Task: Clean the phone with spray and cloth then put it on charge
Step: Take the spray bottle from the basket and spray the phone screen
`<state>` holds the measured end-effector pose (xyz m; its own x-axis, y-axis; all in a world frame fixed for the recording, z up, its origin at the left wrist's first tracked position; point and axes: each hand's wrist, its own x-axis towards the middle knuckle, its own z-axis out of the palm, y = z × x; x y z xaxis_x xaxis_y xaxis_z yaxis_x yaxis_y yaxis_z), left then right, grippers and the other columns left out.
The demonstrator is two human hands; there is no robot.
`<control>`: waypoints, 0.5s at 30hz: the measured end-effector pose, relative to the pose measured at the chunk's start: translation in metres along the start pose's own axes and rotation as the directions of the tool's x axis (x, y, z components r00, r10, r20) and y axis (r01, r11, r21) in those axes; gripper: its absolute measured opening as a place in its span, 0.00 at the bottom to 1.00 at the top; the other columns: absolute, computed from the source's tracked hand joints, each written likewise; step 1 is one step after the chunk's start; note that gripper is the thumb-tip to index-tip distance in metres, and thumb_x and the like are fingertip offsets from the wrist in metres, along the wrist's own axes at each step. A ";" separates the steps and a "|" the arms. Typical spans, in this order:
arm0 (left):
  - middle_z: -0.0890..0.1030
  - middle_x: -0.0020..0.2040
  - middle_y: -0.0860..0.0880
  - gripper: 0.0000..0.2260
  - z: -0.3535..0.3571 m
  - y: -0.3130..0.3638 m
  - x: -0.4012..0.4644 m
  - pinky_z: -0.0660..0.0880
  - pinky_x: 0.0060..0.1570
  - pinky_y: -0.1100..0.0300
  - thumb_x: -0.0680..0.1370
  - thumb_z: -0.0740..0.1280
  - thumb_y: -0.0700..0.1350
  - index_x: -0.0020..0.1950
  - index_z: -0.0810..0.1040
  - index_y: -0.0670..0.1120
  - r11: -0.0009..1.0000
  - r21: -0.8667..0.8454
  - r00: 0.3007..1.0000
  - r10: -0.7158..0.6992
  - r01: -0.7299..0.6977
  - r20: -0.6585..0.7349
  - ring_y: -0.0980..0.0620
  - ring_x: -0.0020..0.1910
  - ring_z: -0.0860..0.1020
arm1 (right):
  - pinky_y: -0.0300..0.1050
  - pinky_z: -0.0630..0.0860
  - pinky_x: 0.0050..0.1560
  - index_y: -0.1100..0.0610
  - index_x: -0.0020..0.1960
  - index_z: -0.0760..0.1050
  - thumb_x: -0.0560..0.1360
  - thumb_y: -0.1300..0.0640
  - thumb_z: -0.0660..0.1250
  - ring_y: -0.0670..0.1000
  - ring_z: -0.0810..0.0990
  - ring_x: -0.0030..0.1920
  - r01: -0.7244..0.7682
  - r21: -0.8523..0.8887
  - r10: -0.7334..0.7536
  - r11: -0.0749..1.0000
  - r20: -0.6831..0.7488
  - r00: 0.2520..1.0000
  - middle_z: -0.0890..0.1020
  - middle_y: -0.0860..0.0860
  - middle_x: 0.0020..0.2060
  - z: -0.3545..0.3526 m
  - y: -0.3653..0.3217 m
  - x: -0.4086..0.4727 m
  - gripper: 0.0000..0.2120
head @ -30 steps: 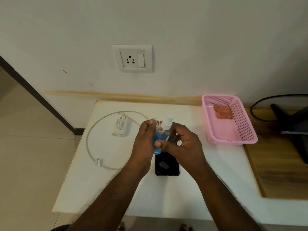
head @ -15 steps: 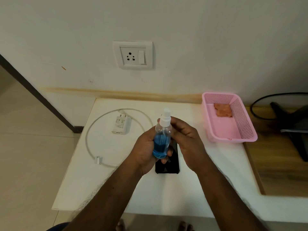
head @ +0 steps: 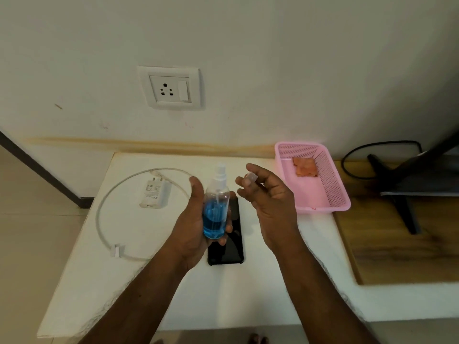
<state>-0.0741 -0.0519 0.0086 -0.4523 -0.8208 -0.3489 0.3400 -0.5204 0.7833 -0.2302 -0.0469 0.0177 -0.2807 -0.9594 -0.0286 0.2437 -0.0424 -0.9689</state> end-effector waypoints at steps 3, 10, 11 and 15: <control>0.80 0.43 0.45 0.40 -0.002 0.001 -0.001 0.77 0.31 0.59 0.60 0.69 0.76 0.59 0.81 0.47 0.995 -0.020 0.993 0.100 -0.099 0.065 0.51 0.36 0.79 | 0.50 0.80 0.55 0.53 0.60 0.81 0.71 0.59 0.74 0.56 0.83 0.54 0.020 0.024 -0.017 1.000 -0.084 0.996 0.83 0.49 0.47 -0.017 -0.012 0.006 0.17; 0.80 0.45 0.50 0.19 -0.001 -0.001 0.000 0.78 0.38 0.57 0.71 0.72 0.48 0.62 0.79 0.47 0.982 0.113 0.987 0.147 -0.154 0.066 0.50 0.44 0.79 | 0.45 0.79 0.43 0.46 0.51 0.75 0.72 0.51 0.72 0.50 0.82 0.47 -0.186 -0.835 -0.126 0.518 -0.290 0.949 0.83 0.45 0.48 -0.103 -0.048 0.046 0.10; 0.80 0.45 0.50 0.18 -0.003 -0.002 0.000 0.79 0.39 0.57 0.71 0.71 0.46 0.61 0.80 0.48 0.979 0.129 0.986 0.153 -0.161 0.072 0.50 0.44 0.79 | 0.42 0.78 0.40 0.48 0.52 0.76 0.73 0.51 0.72 0.51 0.82 0.47 -0.205 -0.896 -0.093 0.394 -0.260 0.961 0.83 0.47 0.48 -0.110 -0.048 0.054 0.09; 0.83 0.50 0.51 0.20 -0.006 -0.004 0.000 0.82 0.48 0.54 0.70 0.78 0.45 0.61 0.81 0.52 0.962 0.198 0.982 0.184 -0.189 0.042 0.51 0.49 0.81 | 0.46 0.76 0.54 0.54 0.61 0.78 0.75 0.57 0.71 0.55 0.79 0.52 -0.157 -0.987 0.097 0.044 -0.152 0.984 0.82 0.52 0.57 -0.123 -0.032 0.081 0.15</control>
<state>-0.0702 -0.0511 0.0021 -0.4162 -0.8919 -0.1769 0.2489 -0.2988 0.9213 -0.3744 -0.0888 0.0161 -0.3935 -0.9054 -0.1596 -0.8612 0.4238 -0.2806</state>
